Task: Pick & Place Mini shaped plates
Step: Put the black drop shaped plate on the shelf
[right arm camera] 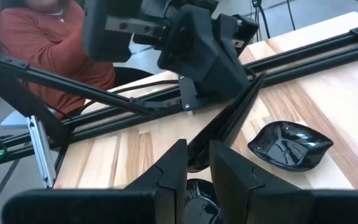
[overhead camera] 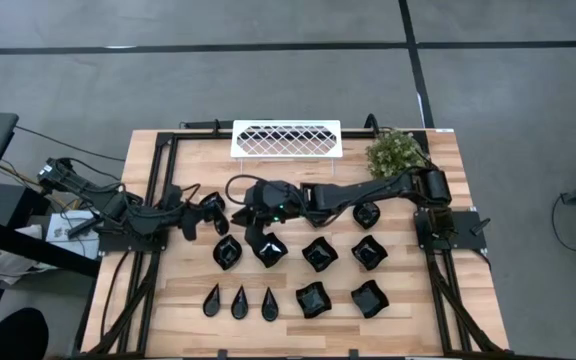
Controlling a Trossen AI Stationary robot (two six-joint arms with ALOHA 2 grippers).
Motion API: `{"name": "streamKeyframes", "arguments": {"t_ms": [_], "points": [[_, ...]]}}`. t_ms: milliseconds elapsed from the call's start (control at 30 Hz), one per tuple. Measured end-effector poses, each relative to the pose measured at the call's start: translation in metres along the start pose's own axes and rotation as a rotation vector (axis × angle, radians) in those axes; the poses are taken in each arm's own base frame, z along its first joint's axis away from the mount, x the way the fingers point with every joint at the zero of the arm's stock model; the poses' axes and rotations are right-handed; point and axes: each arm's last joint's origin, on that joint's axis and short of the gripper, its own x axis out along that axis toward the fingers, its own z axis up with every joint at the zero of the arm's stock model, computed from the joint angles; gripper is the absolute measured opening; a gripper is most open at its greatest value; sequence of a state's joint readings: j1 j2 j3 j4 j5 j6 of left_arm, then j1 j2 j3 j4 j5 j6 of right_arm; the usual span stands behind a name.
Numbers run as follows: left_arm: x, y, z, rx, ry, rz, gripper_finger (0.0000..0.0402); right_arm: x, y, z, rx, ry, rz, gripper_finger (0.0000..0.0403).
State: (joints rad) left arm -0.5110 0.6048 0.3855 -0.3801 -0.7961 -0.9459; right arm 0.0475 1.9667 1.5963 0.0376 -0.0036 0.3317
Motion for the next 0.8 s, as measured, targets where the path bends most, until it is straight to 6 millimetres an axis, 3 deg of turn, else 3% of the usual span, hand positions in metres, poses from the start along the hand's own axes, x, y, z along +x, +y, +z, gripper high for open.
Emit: {"name": "streamKeyframes", "arguments": {"t_ms": [800], "points": [[0.0, 0.0, 0.003, -0.015, -0.057, 0.024, 0.0003, 0.001, -0.007, 0.014, 0.017, -0.123, 0.014, 0.0064]]}}
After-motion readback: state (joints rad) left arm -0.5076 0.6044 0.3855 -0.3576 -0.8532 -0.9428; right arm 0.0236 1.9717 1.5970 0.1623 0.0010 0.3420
